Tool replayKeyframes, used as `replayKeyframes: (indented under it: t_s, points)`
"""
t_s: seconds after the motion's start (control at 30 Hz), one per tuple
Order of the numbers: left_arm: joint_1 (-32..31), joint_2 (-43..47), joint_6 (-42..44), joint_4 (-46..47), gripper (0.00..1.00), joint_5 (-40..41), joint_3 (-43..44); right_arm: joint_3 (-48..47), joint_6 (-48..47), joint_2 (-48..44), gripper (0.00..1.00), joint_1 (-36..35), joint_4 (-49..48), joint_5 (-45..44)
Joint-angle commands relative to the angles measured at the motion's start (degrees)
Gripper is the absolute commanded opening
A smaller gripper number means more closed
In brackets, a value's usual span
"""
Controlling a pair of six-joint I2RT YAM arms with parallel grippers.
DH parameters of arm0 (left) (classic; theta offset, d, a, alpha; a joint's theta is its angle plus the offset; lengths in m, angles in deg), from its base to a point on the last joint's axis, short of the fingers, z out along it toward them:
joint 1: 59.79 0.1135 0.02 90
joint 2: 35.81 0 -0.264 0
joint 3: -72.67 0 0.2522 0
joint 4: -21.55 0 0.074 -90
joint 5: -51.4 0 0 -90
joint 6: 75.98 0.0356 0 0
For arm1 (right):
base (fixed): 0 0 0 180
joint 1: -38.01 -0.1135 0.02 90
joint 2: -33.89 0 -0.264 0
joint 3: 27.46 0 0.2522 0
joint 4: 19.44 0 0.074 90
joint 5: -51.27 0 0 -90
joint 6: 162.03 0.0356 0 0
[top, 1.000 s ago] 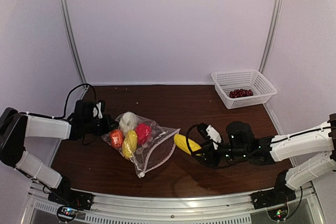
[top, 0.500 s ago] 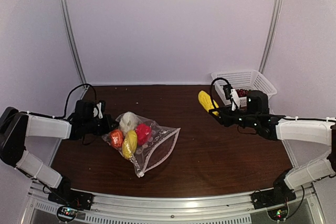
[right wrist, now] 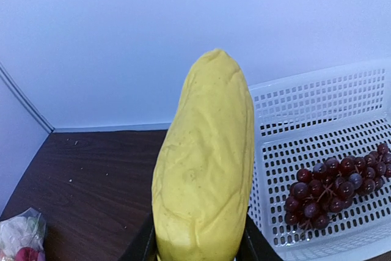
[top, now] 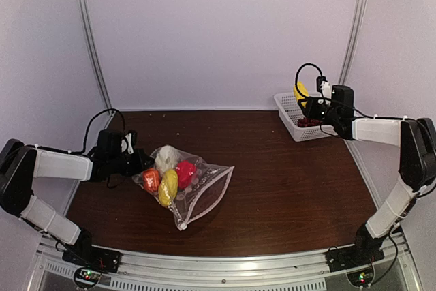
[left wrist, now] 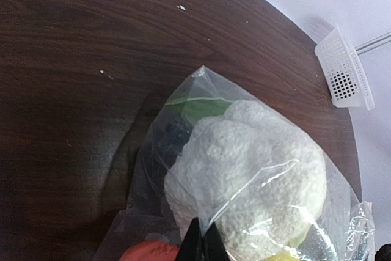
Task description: Open the zip-top bag and remove the fake food
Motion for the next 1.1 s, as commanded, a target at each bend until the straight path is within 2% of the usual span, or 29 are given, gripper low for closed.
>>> replayKeyframes:
  t_s: [0.0, 0.33, 0.4, 0.47, 0.5, 0.6, 0.77, 1.07]
  points:
    - [0.46, -0.11, 0.56, 1.12, 0.00, 0.00, -0.19, -6.84, -1.87, 6.05, 0.22, 3.64, 5.45, -4.26]
    - [0.46, -0.09, 0.59, 1.32, 0.00, 0.15, -0.48, -20.47, -3.50, 19.90, 0.26, 5.48, 11.75, -0.06]
    - [0.46, -0.04, 0.59, 1.32, 0.00, 0.16, -0.55, -21.65, -3.31, 21.55, 0.31, 5.48, 11.90, 0.47]
    - [0.46, 0.02, 0.55, 1.29, 0.00, 0.27, -0.65, -22.29, -3.07, 22.32, 0.43, 5.53, 11.70, 0.78]
    - [0.46, 0.10, 0.49, 1.31, 0.00, 0.24, -0.73, -22.69, -3.15, 22.56, 0.45, 5.53, 11.87, 0.83]
    - [0.46, 0.24, 0.46, 1.14, 0.00, 0.20, -0.67, -23.65, -3.40, 22.16, 0.55, 5.49, 12.83, 0.68]
    - [0.46, 0.56, 0.53, 0.88, 0.00, 0.12, -0.56, -23.63, -3.44, 20.02, 0.64, 5.50, 13.20, 1.96]
    - [0.46, 1.32, 0.50, 0.73, 0.00, 0.00, -0.91, -11.23, -3.55, 9.83, 0.62, 1.71, 7.43, 6.64]
